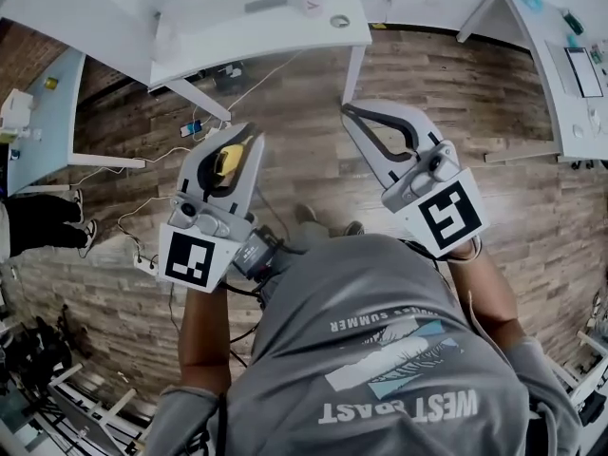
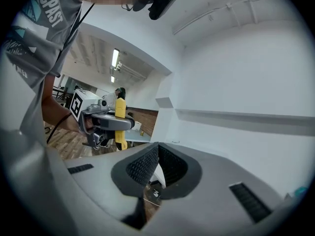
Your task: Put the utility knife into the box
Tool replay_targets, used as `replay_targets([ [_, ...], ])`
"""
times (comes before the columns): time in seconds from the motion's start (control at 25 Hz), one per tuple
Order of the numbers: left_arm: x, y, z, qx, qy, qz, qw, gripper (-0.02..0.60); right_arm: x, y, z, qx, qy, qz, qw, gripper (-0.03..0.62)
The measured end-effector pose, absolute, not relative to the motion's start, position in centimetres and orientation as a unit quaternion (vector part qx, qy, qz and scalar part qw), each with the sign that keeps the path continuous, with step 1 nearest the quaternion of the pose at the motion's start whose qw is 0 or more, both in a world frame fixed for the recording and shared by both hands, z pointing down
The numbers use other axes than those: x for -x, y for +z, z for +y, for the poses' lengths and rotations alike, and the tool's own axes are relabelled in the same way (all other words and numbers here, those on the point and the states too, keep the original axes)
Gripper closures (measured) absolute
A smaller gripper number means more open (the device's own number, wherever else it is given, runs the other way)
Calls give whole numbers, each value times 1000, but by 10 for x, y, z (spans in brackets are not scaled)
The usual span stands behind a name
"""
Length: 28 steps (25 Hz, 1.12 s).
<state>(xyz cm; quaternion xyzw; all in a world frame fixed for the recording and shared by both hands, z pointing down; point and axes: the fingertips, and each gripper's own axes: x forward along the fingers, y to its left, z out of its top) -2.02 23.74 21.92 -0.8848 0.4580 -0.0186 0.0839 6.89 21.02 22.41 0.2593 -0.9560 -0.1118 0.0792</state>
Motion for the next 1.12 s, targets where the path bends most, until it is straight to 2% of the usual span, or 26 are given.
replay_targets([
  [0.52, 84, 230, 158, 906, 7, 417, 72, 545, -12, 230, 137, -305, -115, -939, 107, 583],
  [0.76, 80, 235, 123, 906, 1, 417, 67, 545, -16, 237, 101, -302, -109, -940, 113, 583],
  [1.12, 53, 220, 71, 889, -13, 450, 82, 545, -35, 228, 41, -268, -111, -954, 76, 583],
])
